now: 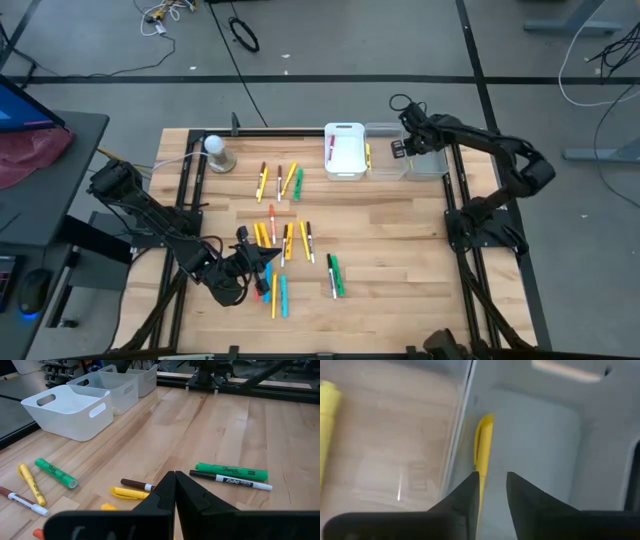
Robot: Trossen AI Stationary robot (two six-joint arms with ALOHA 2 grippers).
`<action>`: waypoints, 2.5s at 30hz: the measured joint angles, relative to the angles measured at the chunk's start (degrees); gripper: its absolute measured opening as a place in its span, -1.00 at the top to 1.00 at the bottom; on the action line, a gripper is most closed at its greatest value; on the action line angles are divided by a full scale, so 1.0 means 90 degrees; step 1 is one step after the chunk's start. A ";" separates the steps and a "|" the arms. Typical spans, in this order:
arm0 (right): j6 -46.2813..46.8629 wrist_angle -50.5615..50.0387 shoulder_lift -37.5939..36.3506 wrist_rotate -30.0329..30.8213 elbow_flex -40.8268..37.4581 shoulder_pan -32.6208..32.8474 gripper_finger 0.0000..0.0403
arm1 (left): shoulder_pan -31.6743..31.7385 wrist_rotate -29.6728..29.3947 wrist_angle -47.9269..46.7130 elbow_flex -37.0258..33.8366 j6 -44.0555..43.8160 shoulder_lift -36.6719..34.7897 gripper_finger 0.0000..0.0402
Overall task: Pick & Place Markers
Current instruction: Put the left light brown marker pen into the white bin
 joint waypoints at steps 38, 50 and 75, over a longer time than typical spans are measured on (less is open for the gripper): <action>-0.0483 0.5724 -0.0385 0.3590 -0.2381 0.9608 0.97 | 0.0931 -0.0191 0.0192 -0.0002 0.0000 -0.0002 0.93; 0.0016 0.5917 -0.0008 0.2815 -0.2385 0.8355 0.51 | 0.2399 0.0316 0.0212 -0.0002 0.0011 -0.0002 0.93; -0.3199 0.4659 -0.3254 0.2997 -0.2148 0.6023 -0.17 | 0.2868 -0.0334 0.0404 -0.0002 0.2180 -0.0041 0.93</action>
